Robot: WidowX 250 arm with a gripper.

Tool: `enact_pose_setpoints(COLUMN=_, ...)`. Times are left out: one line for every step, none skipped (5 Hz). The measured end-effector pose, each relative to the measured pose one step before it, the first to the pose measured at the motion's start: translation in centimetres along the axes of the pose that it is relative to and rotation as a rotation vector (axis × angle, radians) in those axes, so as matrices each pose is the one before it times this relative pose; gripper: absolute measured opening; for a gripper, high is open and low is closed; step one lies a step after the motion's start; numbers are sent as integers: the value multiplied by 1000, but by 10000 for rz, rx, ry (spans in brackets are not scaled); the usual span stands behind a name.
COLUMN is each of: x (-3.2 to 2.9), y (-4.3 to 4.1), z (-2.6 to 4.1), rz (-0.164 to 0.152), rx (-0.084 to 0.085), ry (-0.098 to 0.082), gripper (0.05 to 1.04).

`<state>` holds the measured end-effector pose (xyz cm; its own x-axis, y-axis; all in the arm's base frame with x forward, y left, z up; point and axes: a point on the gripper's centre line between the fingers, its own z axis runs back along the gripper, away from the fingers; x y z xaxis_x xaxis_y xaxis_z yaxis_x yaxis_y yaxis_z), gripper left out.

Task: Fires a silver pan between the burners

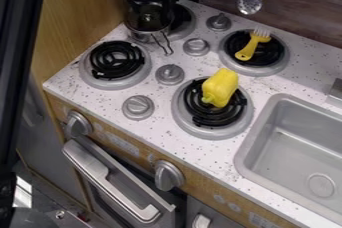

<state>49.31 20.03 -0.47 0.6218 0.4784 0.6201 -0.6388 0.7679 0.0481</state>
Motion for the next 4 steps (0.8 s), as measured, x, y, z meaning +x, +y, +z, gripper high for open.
enact_pose_setpoints(x=-499, y=-37, z=-503, rz=-4, rx=6, ry=97, gripper=997)
enact_pose_setpoints(x=-463, y=384, z=-333, rz=475, rx=-147, ry=159, gripper=997)
enact_pose_setpoints(x=438, y=673, z=-203, rz=1040, rx=-162, ry=212, gripper=998)
enact_pose_setpoints(x=395, y=765, z=-430, rz=559, rx=28, ry=213, gripper=954)
